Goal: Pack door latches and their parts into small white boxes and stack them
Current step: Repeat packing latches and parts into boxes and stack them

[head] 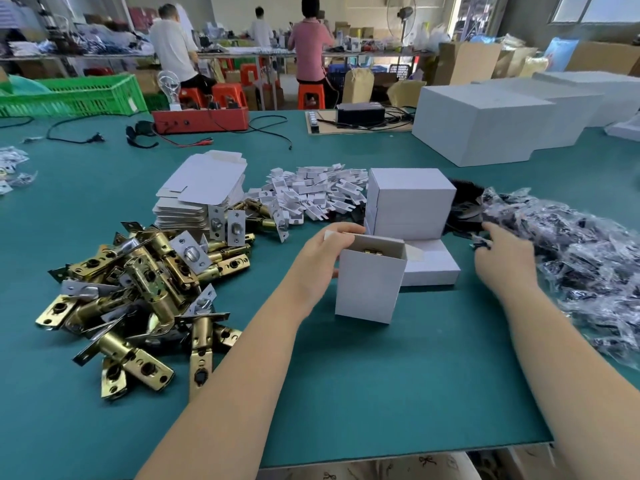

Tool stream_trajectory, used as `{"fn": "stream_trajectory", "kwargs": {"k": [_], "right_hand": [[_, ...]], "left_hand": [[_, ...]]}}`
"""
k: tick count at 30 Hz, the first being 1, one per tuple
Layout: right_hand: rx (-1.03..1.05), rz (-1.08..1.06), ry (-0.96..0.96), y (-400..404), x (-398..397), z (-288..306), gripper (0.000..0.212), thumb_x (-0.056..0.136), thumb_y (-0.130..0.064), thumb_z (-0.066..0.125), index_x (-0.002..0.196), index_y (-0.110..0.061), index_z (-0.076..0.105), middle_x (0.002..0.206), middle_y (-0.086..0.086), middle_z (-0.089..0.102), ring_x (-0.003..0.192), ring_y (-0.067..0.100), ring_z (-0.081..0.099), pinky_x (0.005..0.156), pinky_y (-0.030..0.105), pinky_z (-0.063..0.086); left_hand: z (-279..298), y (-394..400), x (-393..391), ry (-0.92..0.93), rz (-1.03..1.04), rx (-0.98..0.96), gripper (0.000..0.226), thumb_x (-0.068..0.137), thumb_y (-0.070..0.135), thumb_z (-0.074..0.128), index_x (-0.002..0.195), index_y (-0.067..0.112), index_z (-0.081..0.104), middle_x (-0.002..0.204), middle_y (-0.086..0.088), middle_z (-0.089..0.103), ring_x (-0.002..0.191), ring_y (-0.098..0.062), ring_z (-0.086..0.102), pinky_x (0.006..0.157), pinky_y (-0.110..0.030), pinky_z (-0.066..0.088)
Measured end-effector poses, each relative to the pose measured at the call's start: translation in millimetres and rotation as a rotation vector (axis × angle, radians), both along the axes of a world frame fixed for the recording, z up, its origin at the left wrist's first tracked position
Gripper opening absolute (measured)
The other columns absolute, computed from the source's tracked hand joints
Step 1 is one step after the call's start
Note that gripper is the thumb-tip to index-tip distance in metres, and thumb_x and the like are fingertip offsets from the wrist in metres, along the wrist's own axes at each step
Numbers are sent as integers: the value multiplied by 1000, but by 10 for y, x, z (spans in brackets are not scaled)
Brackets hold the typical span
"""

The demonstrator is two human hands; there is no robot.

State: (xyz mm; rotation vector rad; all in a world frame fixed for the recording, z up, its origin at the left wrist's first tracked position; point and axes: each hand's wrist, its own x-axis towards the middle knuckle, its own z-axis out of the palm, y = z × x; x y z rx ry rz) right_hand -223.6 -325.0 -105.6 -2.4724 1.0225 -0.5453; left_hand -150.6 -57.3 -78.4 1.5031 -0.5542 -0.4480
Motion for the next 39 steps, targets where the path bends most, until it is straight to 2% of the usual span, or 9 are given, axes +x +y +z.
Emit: {"fn": "stream_trajectory", "kwargs": {"k": [8, 16, 18, 20, 22, 24, 27, 31, 39], "right_hand": [[-280, -8, 249, -12, 54, -237, 42, 98, -21, 44, 136, -1, 43, 134, 23, 46, 124, 38, 37, 101, 39, 24], [-221, 38, 349, -64, 21, 6, 32, 99, -23, 49, 118, -2, 61, 117, 23, 58, 110, 37, 54, 87, 40, 45], [-230, 43, 186, -33, -62, 76, 27, 98, -19, 48, 112, -2, 64, 110, 21, 63, 100, 35, 57, 80, 37, 42], [-160, 71, -221, 117, -188, 169, 20, 97, -19, 49, 95, -12, 68, 91, 10, 68, 84, 28, 58, 71, 30, 35], [115, 219, -741, 438, -314, 389, 20, 96, -19, 51, 81, -24, 64, 72, -7, 66, 70, 15, 59, 67, 27, 44], [325, 442, -1016, 807, -365, 636, 18, 95, -17, 55, 83, -27, 64, 66, -12, 67, 60, 4, 60, 59, 19, 49], [355, 719, -807, 1290, -290, 833, 15, 90, -13, 60, 85, -25, 67, 70, -11, 70, 63, 4, 63, 63, 18, 51], [238, 784, -448, 1558, -147, 820, 10, 90, -14, 63, 87, -20, 70, 77, -11, 68, 75, 2, 60, 67, 8, 44], [250, 596, -511, 1509, -43, 802, 11, 89, -20, 65, 84, -18, 74, 69, -15, 62, 63, -8, 51, 57, 11, 36]], "left_hand": [[-83, -14, -1, 35, -22, -21, 32, 77, 41, 43, 97, 33, 66, 96, 2, 68, 86, -11, 61, 75, -30, 46], [-66, -38, -99, 101, -18, -102, 33, 79, 44, 41, 95, 31, 67, 97, 0, 70, 89, -15, 60, 78, -34, 44], [-98, -47, -120, 110, -3, -117, 37, 81, 49, 40, 98, 33, 67, 101, 1, 71, 92, -16, 61, 81, -35, 44], [-139, -53, -118, 110, -5, -150, 40, 83, 50, 36, 103, 34, 66, 102, 2, 72, 91, -14, 63, 79, -32, 47], [-158, -55, -110, 115, -36, -187, 41, 85, 49, 34, 107, 32, 65, 99, 4, 73, 85, -11, 64, 72, -26, 50], [-163, -63, -109, 124, -82, -224, 42, 86, 48, 33, 111, 29, 62, 94, 6, 73, 79, -8, 65, 64, -21, 52], [-167, -82, -108, 134, -104, -291, 42, 87, 44, 33, 112, 25, 61, 94, 5, 73, 79, -8, 67, 63, -19, 53], [-180, -92, -104, 110, -103, -338, 41, 92, 32, 28, 106, 16, 64, 94, 5, 74, 85, -5, 68, 69, -20, 54], [-180, -93, -101, 112, -160, -386, 46, 92, 32, 24, 109, 28, 67, 96, 2, 74, 85, -10, 69, 71, -22, 54]]}}
